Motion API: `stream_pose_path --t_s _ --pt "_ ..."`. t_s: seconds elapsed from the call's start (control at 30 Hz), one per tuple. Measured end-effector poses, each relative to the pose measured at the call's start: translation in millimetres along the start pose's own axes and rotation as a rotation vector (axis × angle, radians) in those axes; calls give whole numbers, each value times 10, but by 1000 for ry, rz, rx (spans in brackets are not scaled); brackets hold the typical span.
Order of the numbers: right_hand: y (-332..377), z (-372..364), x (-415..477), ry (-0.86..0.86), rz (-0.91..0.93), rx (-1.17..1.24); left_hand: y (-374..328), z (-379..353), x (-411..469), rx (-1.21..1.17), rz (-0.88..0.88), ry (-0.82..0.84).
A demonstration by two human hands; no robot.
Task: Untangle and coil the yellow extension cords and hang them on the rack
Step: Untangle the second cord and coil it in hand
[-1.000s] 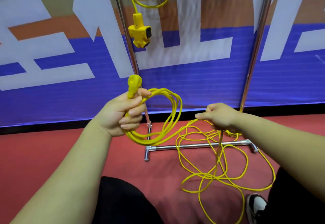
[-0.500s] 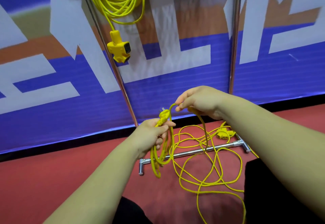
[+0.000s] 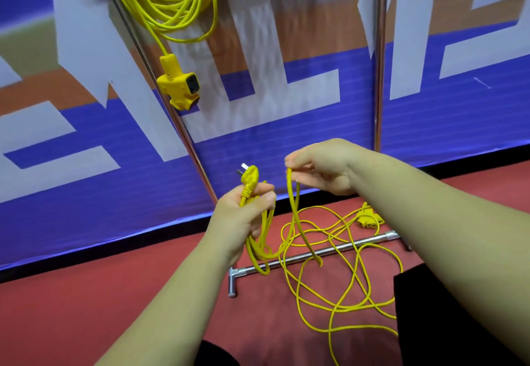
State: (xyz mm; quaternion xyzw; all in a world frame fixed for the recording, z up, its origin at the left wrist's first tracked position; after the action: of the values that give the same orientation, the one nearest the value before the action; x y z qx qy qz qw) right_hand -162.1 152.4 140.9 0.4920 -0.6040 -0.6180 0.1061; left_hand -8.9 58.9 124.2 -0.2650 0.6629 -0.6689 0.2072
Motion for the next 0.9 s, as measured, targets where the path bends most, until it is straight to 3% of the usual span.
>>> stream_pose_path --t_s 0.17,0.33,0.4,0.53,0.67,0.77,0.9 --pt "27 -69 47 7 29 333 95 -111 29 58 24 3" --pt "64 -75 48 14 95 343 54 -189 49 89 16 29" --pt "111 -29 48 3 162 222 -49 -149 63 37 -14 9" --pt "134 98 71 -195 380 -268 -272 71 96 -120 -80 -56" --pt "-417 -216 115 80 220 -687 -397 281 104 -189 -113 -78" --pt "-732 -397 131 183 237 -1004 -466 366 104 -234 -133 -87" --pt "-1014 -540 196 260 276 -1067 -528 424 101 -326 -133 -98"
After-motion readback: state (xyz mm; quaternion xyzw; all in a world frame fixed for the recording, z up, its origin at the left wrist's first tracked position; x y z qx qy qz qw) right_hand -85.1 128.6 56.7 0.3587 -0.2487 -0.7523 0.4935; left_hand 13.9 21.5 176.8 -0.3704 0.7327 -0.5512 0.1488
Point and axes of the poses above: each hand's wrist, its own x-axis towards the middle knuckle, its own z-axis out of the back of the hand, y = z × x, the point moved 8 cm from there along x, towards the middle knuckle, and after that the axes turned 6 degrees about -z, right-handed, at the moved point
